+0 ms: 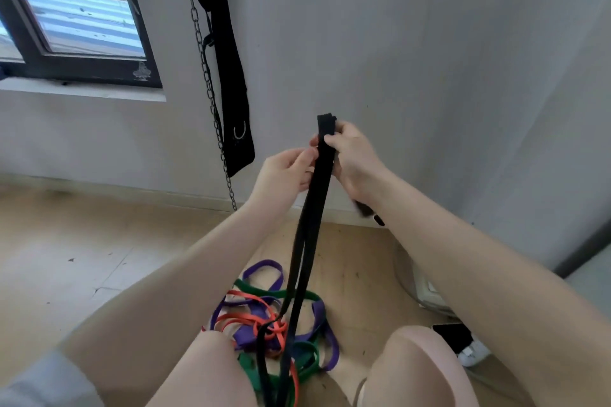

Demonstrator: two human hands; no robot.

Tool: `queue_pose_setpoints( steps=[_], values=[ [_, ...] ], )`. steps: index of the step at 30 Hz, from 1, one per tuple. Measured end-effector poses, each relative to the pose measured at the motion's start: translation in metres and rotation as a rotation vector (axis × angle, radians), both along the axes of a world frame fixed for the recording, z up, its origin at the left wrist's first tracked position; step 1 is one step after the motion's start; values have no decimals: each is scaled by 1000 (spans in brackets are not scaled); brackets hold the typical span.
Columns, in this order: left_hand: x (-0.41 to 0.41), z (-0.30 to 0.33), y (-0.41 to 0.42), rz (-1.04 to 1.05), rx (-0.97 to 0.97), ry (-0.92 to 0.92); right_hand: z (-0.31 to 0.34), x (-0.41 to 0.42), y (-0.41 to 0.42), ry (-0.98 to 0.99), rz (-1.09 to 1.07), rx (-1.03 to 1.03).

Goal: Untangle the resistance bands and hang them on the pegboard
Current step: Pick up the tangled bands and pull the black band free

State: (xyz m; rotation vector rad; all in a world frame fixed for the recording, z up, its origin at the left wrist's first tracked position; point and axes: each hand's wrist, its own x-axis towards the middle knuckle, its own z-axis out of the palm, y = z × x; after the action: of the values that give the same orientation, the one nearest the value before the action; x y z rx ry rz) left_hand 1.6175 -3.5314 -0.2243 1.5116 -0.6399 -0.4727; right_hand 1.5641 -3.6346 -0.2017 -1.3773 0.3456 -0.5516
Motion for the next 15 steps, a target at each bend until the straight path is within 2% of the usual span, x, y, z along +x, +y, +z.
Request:
queue_pose_setpoints(
  steps=[2,5,10,13,15],
  values=[
    [-2,-12,4,27,-48,-87,3,1,-3,-9,6,18],
    [-2,-22,6,104,-1,-236,8,4,-5,-71,6,27],
    [-11,-35,-1,111,23,-433,7,9,-4,-192,-23,217],
    [-9,-38,-10,225,79,-609,7,8,0,-244,-7,276],
    [-7,-31,-12,265,58,-636,10,7,0,-247,6,289]
  ],
)
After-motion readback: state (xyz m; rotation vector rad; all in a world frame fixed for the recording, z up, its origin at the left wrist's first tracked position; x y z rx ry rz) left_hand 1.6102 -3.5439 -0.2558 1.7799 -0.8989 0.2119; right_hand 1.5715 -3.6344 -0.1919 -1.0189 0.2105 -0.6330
